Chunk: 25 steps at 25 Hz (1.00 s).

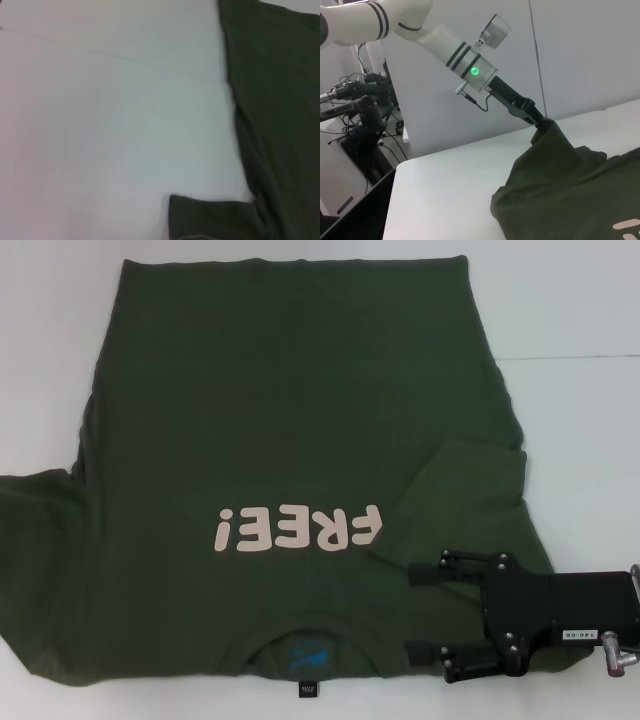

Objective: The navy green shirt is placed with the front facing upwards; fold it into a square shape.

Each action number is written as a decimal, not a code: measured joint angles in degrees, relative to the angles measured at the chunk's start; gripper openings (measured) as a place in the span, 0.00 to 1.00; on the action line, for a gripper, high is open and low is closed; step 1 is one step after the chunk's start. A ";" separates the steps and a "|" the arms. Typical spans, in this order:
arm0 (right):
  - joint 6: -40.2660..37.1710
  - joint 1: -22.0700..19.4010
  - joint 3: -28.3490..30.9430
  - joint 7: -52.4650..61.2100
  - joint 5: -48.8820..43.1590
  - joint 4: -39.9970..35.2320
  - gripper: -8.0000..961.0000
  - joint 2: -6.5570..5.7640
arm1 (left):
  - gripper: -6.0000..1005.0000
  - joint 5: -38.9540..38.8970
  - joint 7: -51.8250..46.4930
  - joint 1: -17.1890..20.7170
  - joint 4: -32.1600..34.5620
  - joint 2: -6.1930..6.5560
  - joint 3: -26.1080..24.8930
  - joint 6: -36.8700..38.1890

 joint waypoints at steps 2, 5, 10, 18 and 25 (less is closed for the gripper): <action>0.00 0.00 -0.08 0.07 0.00 -0.07 0.96 0.00 | 0.10 -0.06 -0.18 -0.39 0.34 0.08 0.01 1.08; 0.00 -0.02 -0.07 0.08 0.00 -0.10 0.96 -0.01 | 0.10 -0.41 -1.03 -1.05 1.16 -0.17 0.01 3.62; 0.00 -0.22 0.03 0.08 0.00 -0.08 0.96 -0.02 | 0.10 -2.02 -3.48 -2.97 0.67 -0.78 0.02 8.26; 0.68 -0.58 0.13 -0.23 0.00 0.36 0.96 -0.12 | 0.10 -11.74 -4.44 -4.61 -6.47 -0.92 0.12 8.80; 0.71 -1.06 0.12 -0.22 0.00 0.50 0.96 -0.27 | 0.11 -12.96 -3.40 -6.66 -14.44 -0.53 0.19 3.71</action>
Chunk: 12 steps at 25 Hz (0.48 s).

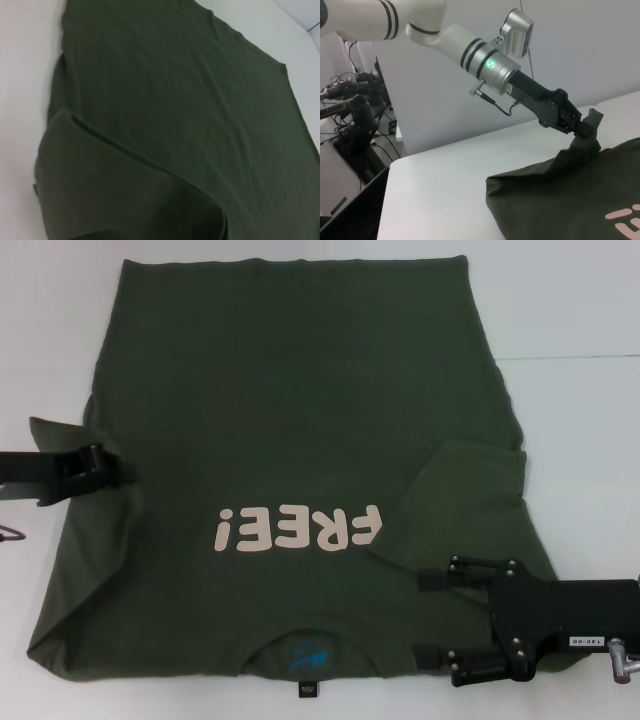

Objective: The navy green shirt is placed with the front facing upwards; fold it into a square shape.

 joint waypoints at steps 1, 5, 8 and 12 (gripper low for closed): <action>0.00 -0.06 -0.01 0.01 0.00 0.02 0.96 -0.01 | 0.11 -0.03 0.16 -0.13 -0.61 -0.04 0.00 -0.52; 0.02 -0.18 0.00 0.09 0.00 0.07 0.96 -0.01 | 0.11 -0.17 0.97 -0.41 -2.42 -0.46 0.00 -2.55; 0.05 -0.24 0.03 0.11 0.00 0.07 0.96 -0.01 | 0.11 -0.23 1.50 -0.44 -3.79 -0.60 0.00 -3.88; 0.07 -0.31 0.06 0.12 0.00 0.08 0.96 -0.01 | 0.11 -0.25 2.06 -0.54 -5.58 -0.55 -0.01 -5.37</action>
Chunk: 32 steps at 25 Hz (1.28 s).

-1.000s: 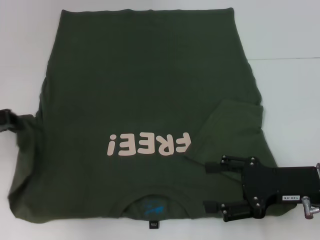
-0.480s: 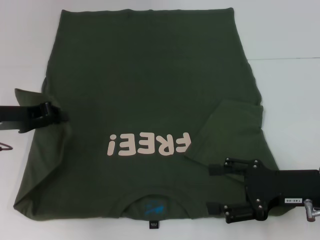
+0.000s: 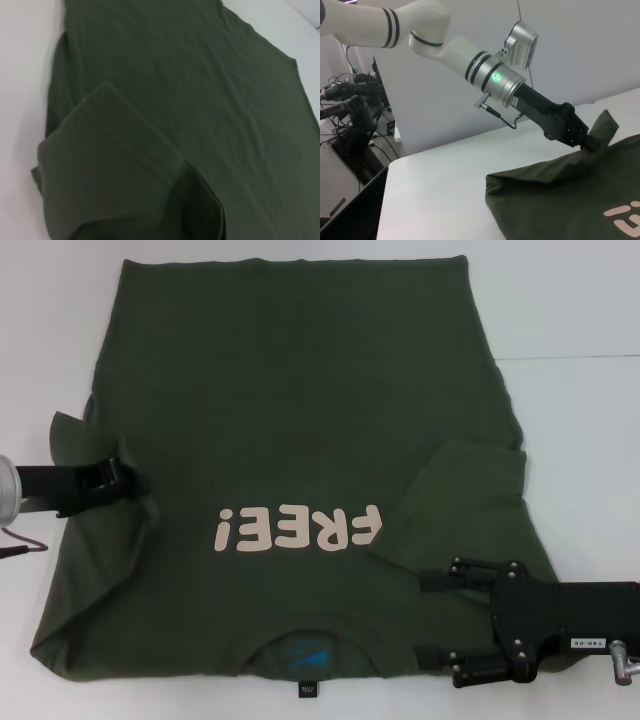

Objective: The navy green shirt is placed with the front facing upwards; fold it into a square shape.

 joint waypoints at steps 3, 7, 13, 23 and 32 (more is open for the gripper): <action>0.01 -0.03 0.09 0.00 0.00 0.00 0.96 0.00 | 0.11 -0.19 0.12 -0.01 -1.30 0.03 -0.27 -1.02; 0.01 -0.13 0.24 -0.02 0.00 0.00 0.96 0.00 | 0.13 -3.41 0.28 0.23 -2.46 0.18 -0.77 -1.25; 0.01 -0.12 0.27 -0.08 0.00 0.00 0.96 0.00 | 0.33 -8.12 0.39 0.83 -2.53 0.31 -1.39 -0.75; -0.18 0.19 0.89 2.58 0.38 -0.46 0.96 -0.18 | 0.67 -12.03 8.16 1.76 -2.10 0.85 -1.41 2.77; -0.89 1.76 4.35 23.11 0.39 -11.54 0.96 -1.19 | 0.86 -13.51 20.99 3.01 -1.28 2.59 -8.99 12.94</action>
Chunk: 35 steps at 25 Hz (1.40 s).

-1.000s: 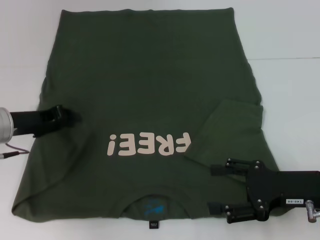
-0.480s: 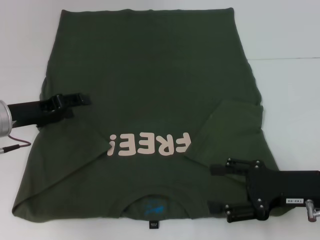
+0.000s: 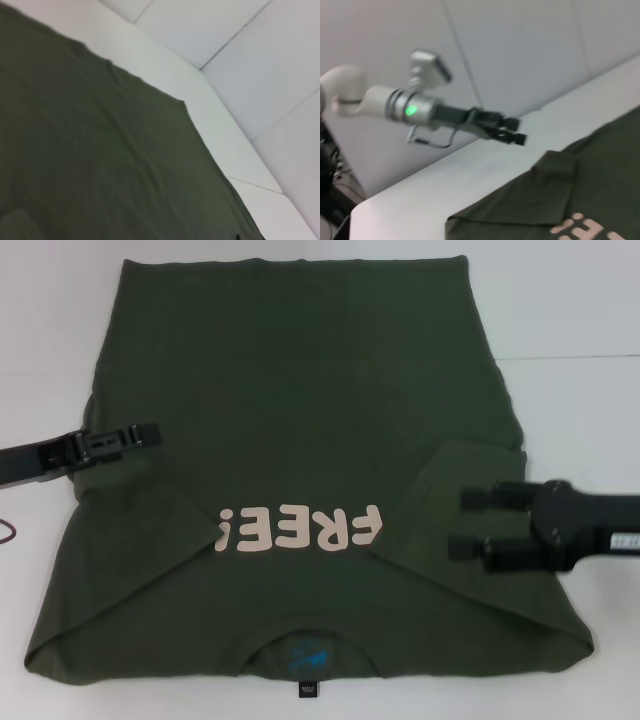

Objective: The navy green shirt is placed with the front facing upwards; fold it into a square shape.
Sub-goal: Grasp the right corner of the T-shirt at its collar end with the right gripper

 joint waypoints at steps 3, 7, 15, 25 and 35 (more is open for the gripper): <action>-0.29 -0.11 0.09 9.86 -0.73 -6.49 0.96 -0.27 | 0.91 -0.88 3.26 0.60 -0.12 -0.07 -0.65 0.44; -2.54 -0.34 0.26 21.70 -2.56 -14.37 0.96 -1.37 | 0.93 -2.89 6.58 0.94 -0.91 -0.25 -0.78 -0.05; -6.81 2.58 0.20 43.98 -10.40 -16.84 0.95 -5.08 | 0.93 -5.81 10.01 -0.11 -1.37 -0.23 -0.20 0.64; -8.52 2.69 3.82 54.32 -23.05 -15.63 0.92 -6.27 | 0.92 -5.97 11.00 -1.44 -1.39 0.04 -0.15 1.87; -8.61 2.30 7.05 54.43 -24.38 -3.37 0.89 -10.91 | 0.92 -5.99 10.95 -2.34 -1.39 0.21 0.68 2.30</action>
